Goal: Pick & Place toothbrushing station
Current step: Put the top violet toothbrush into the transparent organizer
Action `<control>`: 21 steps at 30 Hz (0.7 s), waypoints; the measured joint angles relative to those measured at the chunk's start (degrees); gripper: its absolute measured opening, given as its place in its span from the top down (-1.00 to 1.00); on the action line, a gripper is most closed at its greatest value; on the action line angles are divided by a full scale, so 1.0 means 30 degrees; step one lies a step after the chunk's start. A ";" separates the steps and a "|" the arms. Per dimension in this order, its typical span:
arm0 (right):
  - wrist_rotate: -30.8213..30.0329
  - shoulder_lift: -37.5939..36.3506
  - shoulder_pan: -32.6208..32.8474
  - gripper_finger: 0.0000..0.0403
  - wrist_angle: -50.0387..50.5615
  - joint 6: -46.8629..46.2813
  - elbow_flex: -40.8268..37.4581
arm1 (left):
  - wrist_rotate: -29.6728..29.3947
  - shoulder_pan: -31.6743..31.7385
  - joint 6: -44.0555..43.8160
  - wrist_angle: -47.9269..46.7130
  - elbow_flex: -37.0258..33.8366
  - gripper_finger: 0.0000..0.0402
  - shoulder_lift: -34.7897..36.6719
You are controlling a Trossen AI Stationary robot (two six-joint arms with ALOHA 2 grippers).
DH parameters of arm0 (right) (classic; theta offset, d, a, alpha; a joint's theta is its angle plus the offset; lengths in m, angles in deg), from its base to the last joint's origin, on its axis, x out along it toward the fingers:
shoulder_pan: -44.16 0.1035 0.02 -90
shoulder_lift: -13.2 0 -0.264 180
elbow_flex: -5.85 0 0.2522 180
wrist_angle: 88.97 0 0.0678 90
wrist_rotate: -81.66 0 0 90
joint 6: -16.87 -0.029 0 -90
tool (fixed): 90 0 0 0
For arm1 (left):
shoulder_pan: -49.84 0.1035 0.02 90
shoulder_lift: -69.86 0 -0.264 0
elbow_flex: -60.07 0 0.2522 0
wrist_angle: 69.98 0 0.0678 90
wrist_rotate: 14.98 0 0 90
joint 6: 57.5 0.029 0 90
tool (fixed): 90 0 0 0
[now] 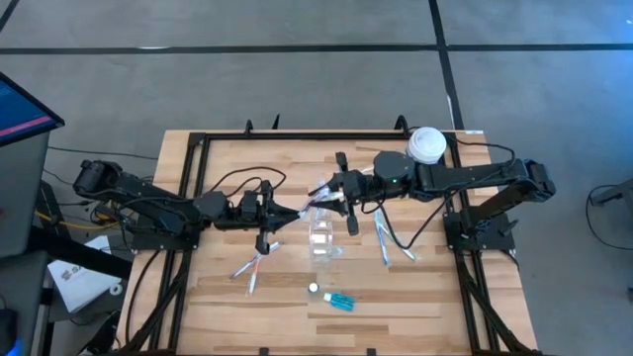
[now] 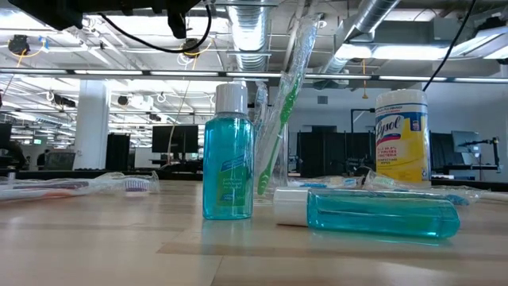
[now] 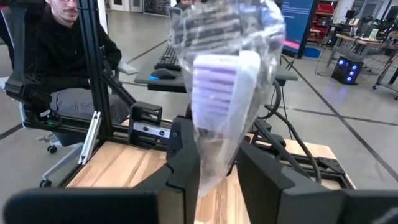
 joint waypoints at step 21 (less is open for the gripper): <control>0.0193 0.0000 0.0013 0.91 0.0007 -0.0008 0.0000 | -0.0041 0.0015 0.0007 -0.0022 0.0000 0.89 0.0000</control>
